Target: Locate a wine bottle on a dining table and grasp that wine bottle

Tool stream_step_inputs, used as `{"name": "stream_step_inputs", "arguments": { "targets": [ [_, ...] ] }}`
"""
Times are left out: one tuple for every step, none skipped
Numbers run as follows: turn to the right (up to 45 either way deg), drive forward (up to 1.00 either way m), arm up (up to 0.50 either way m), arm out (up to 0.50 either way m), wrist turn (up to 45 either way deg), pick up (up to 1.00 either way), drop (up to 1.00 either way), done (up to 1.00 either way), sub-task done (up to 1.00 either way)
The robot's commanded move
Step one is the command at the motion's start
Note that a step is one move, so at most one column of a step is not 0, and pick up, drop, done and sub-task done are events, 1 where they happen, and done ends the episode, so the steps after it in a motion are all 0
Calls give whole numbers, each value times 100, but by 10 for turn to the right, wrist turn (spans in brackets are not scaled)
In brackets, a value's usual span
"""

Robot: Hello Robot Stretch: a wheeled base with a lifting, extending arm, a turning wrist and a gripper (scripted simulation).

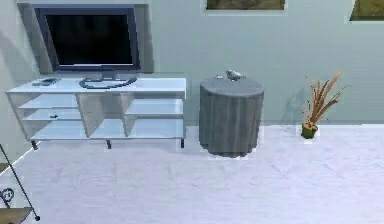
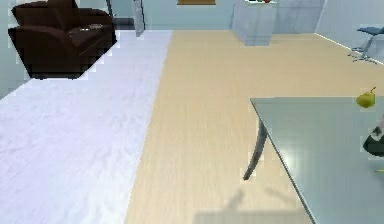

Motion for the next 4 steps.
{"name": "stream_step_inputs", "arguments": {
  "targets": [
    [-450, 0, 0, 0, 0, 0, 0, 0, 0],
    [-300, 0, 0, 0, 0, 0, 0, 0, 0],
    [0, 10, 0, 0, 0, 0, 0, 0, 0],
    [-450, 0, 0, 0, 0, 0, 0, 0, 0]
  ]
}}
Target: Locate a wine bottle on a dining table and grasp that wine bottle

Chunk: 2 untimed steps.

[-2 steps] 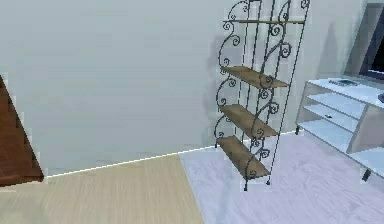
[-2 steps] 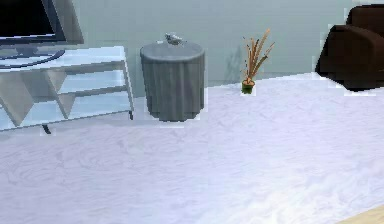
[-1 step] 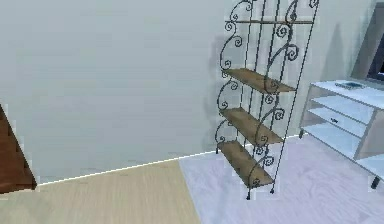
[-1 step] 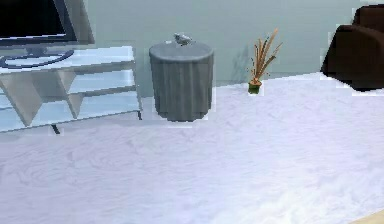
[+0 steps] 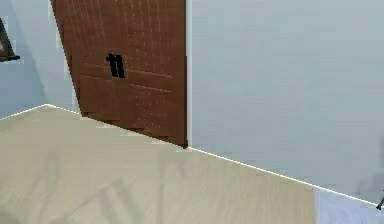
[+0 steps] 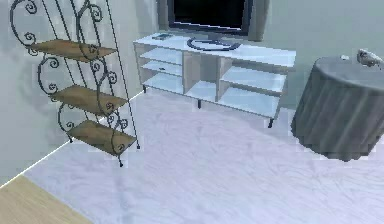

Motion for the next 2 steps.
{"name": "stream_step_inputs", "arguments": {
  "targets": [
    [-210, 0, 0, 0, 0, 0, 0, 0, 0],
    [-30, 0, 0, 0, 0, 0, 0, 0, 0]
  ]
}}
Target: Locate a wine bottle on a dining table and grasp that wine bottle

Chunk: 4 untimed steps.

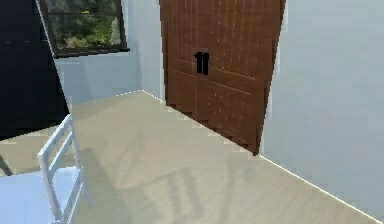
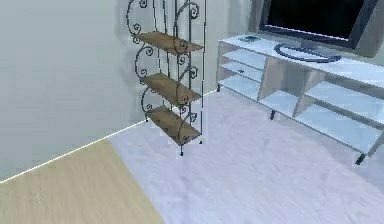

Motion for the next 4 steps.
{"name": "stream_step_inputs", "arguments": {
  "targets": [
    [0, 100, 0, 0, 0, 0, 0, 0, 0],
    [-60, 0, 0, 0, 0, 0, 0, 0, 0],
    [0, 5, 0, 0, 0, 0, 0, 0, 0],
    [-300, 0, 0, 0, 0, 0, 0, 0, 0]
  ]
}}
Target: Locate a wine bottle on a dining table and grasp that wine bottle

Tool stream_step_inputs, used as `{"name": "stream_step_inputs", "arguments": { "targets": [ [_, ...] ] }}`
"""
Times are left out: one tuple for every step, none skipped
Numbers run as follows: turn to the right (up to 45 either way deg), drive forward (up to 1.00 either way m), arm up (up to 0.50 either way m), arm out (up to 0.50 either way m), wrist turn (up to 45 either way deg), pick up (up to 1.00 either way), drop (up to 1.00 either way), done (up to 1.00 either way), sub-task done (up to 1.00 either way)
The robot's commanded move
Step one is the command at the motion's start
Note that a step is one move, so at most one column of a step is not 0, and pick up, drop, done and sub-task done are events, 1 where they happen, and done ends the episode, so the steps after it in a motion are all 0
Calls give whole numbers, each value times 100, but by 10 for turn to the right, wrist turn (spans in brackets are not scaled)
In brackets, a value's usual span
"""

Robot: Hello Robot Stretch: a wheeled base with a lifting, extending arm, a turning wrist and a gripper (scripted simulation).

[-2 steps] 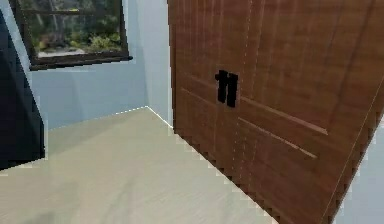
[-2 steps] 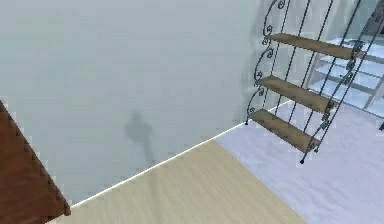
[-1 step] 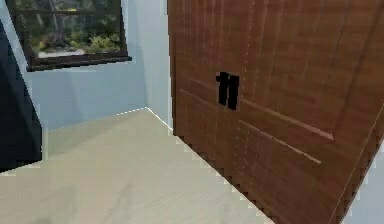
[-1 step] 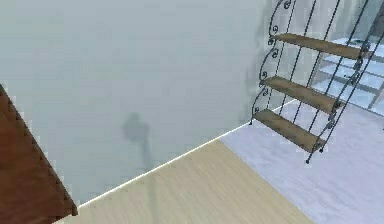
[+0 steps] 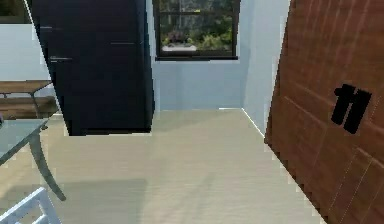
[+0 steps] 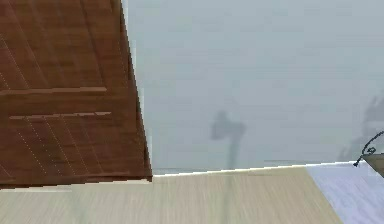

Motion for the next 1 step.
{"name": "stream_step_inputs", "arguments": {
  "targets": [
    [-30, 0, 0, 0, 0, 0, 0, 0, 0]
  ]
}}
